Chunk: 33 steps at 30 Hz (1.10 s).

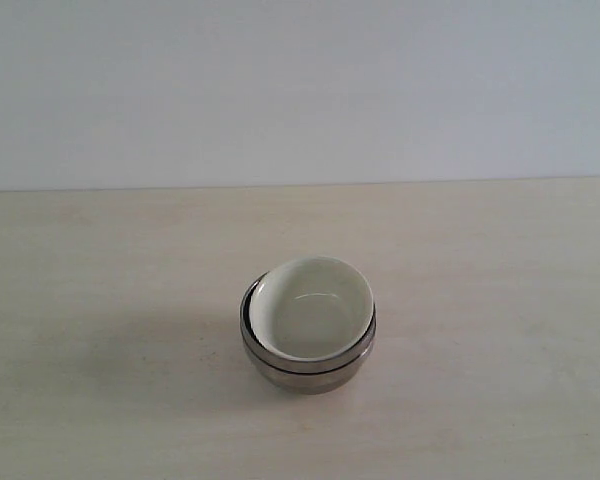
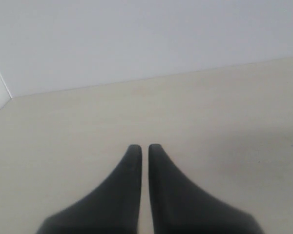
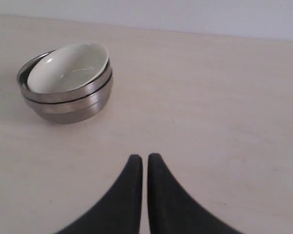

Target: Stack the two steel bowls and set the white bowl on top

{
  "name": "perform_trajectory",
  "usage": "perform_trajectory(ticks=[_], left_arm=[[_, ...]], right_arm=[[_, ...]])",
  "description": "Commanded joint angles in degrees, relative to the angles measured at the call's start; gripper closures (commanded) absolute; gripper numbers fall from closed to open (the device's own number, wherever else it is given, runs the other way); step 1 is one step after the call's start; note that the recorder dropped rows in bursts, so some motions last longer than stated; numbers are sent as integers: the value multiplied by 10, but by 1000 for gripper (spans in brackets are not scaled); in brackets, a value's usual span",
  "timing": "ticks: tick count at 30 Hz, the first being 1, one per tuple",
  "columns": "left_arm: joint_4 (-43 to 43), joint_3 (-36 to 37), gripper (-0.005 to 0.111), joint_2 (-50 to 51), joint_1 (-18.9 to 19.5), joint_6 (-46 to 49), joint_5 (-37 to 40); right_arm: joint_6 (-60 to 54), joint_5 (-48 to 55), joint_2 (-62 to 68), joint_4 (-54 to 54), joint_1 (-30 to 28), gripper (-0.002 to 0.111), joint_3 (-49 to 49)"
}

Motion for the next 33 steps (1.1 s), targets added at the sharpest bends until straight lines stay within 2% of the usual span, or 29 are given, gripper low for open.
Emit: perform_trajectory(ticks=[1,7,11,20,33], left_arm=[[-5,2,103,-2,2,-6,-5],[-5,2,103,-2,2,-6,-5],[-5,2,103,-2,2,-6,-5],[-5,2,103,-2,2,-6,-5],[-5,2,103,-2,2,-6,-5]], right_arm=[[9,18,-41,-5,-51,108,0],[9,25,-41,-5,-132,108,0],[17,26,-41,-4,-164,108,0],[17,26,-41,-2,-199,108,0],[13,28,-41,1,-199,108,0]])
